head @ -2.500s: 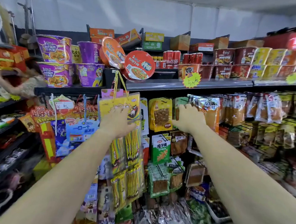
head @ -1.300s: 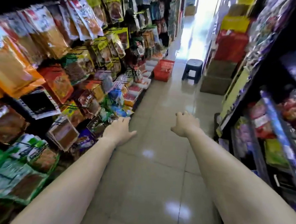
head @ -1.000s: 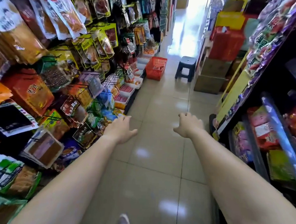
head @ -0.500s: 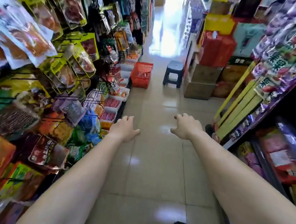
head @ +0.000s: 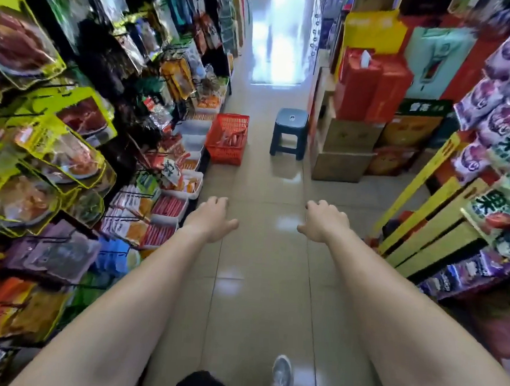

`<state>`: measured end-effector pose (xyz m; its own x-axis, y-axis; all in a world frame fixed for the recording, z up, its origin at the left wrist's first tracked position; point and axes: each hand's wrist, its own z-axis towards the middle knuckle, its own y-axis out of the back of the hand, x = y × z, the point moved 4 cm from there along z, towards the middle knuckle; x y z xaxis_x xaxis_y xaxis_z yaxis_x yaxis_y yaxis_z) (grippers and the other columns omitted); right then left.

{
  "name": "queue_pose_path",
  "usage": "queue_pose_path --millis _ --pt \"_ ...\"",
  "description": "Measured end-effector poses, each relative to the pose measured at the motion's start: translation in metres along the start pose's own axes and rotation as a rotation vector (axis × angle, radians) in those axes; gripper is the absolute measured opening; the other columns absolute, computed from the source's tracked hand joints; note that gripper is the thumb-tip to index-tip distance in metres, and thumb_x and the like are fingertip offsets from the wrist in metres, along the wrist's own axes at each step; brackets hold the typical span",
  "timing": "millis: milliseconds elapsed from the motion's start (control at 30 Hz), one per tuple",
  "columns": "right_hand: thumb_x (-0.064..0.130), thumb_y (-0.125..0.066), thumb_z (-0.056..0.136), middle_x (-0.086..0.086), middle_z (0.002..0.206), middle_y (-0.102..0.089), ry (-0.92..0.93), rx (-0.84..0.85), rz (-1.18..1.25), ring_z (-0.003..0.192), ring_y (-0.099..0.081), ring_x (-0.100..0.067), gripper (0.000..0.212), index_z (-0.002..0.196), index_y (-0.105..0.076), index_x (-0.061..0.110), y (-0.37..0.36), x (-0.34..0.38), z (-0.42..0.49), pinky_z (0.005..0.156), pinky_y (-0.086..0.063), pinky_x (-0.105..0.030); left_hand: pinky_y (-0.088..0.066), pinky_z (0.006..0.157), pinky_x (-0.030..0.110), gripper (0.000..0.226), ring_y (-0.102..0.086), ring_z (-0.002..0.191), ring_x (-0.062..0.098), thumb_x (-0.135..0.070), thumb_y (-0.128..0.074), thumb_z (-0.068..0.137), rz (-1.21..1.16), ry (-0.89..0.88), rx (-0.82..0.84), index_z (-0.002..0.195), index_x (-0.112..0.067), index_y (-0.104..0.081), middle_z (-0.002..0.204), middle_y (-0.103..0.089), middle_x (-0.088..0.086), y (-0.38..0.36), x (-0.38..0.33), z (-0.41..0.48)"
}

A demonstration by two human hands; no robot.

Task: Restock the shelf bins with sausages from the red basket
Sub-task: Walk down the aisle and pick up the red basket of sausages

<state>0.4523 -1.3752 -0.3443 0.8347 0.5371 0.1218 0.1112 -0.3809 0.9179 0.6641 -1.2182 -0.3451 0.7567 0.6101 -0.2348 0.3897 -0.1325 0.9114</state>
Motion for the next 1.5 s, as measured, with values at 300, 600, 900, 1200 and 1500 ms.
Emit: queue_pose_path --millis 300,600,900,1200,1500 --pt "0.049 -0.06 0.087 -0.01 0.137 -0.05 0.018 0.02 -0.006 0.124 -0.051 -0.033 0.063 0.14 -0.043 0.019 0.066 0.019 0.195 0.096 -0.045 -0.047 -0.041 0.105 0.046 0.072 -0.041 0.135 0.034 -0.048 -0.055 0.089 -0.029 -0.003 -0.017 0.148 -0.013 -0.035 0.147 -0.041 0.016 0.05 -0.003 0.186" --pt "0.048 -0.059 0.087 -0.01 0.134 -0.052 -0.048 -0.01 -0.02 0.12 -0.053 -0.034 0.058 0.136 -0.045 0.019 0.143 0.06 0.383 0.094 -0.046 -0.047 -0.043 0.103 0.049 0.074 -0.044 0.133 0.034 -0.05 -0.054 0.088 -0.018 -0.057 0.013 0.15 -0.015 -0.032 0.15 -0.038 0.013 0.129 0.02 0.392" --pt "0.049 -0.058 0.086 -0.008 0.135 -0.053 -0.059 -0.009 0.037 0.122 -0.053 -0.032 0.064 0.142 -0.042 0.021 0.201 0.055 0.575 0.097 -0.046 -0.047 -0.044 0.102 0.046 0.072 -0.045 0.132 0.032 -0.051 -0.053 0.089 -0.009 -0.08 0.035 0.149 -0.017 -0.034 0.148 -0.041 0.01 0.187 0.001 0.587" --pt "0.047 -0.057 0.088 -0.007 0.132 -0.052 -0.055 0.048 0.057 0.119 -0.053 -0.03 0.056 0.136 -0.044 0.021 0.275 0.026 0.788 0.092 -0.045 -0.044 -0.046 0.101 0.048 0.066 -0.047 0.13 0.035 -0.049 -0.054 0.091 -0.012 -0.006 0.047 0.147 -0.018 -0.036 0.147 -0.042 0.011 0.253 -0.036 0.787" --pt "0.048 -0.055 0.089 -0.006 0.137 -0.05 0.004 0.071 0.035 0.119 -0.054 -0.03 0.062 0.143 -0.04 0.02 0.345 0.05 0.98 0.089 -0.047 -0.043 -0.046 0.101 0.047 0.065 -0.045 0.132 0.033 -0.046 -0.054 0.093 -0.074 -0.001 0.054 0.147 -0.015 -0.035 0.148 -0.042 0.012 0.313 -0.049 0.969"
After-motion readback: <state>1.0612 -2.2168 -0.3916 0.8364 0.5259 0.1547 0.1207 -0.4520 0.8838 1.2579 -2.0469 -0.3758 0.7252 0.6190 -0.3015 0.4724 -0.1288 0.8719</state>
